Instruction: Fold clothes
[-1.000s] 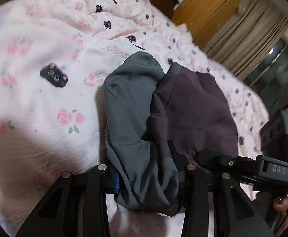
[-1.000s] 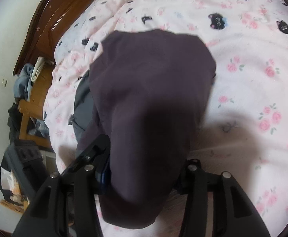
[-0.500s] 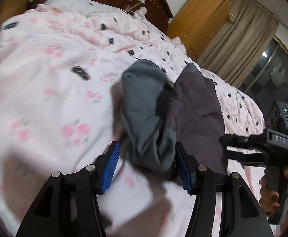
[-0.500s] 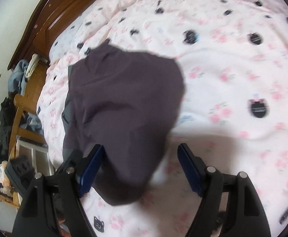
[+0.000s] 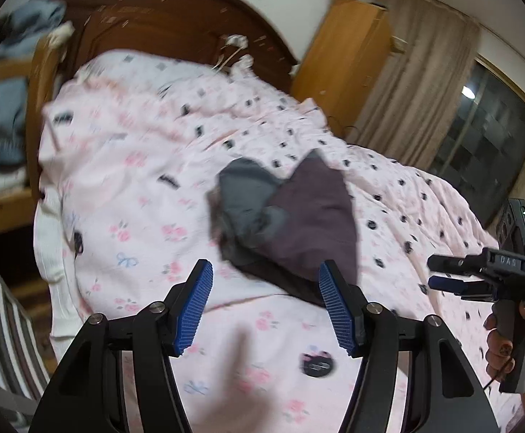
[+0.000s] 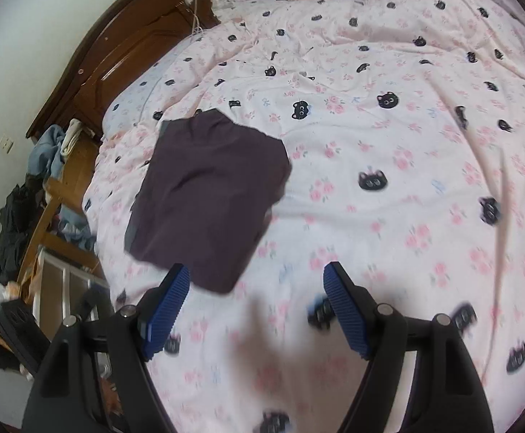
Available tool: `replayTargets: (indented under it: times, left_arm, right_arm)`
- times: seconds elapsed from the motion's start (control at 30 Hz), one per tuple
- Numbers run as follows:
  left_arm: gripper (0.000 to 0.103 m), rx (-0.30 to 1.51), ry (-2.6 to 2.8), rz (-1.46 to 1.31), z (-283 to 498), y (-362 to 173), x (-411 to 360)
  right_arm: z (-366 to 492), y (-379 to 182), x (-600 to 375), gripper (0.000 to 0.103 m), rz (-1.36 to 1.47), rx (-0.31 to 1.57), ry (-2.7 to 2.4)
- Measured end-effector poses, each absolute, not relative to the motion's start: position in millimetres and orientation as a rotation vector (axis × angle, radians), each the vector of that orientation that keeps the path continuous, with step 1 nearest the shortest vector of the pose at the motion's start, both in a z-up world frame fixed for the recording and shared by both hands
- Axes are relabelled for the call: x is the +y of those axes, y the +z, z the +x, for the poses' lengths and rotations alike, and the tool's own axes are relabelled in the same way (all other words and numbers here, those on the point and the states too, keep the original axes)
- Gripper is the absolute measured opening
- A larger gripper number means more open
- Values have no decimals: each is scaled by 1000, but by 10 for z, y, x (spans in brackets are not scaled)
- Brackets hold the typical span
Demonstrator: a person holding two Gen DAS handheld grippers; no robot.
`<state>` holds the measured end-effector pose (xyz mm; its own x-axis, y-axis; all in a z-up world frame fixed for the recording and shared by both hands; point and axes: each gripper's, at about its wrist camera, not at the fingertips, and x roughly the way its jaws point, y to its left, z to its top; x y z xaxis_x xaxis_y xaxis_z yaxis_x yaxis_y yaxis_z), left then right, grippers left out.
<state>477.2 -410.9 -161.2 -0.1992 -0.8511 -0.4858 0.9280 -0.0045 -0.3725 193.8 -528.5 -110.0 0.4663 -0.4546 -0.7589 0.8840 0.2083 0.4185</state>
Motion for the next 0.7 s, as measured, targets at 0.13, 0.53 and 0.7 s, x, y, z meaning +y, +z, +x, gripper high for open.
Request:
replayTargets:
  times: [0.13, 0.53, 0.7]
  left_arm:
    - [66, 599, -1706, 196, 4355, -1339, -3874]
    - [79, 415, -1880, 319, 3179, -967, -2967]
    - [79, 407, -1930, 409, 2750, -995, -2713]
  right_arm:
    - [1835, -971, -4783, 78, 863, 510, -1030]
    - [1576, -746, -2855, 93, 582, 550, -1225]
    - [1292, -840, -2181, 93, 580, 510, -1362]
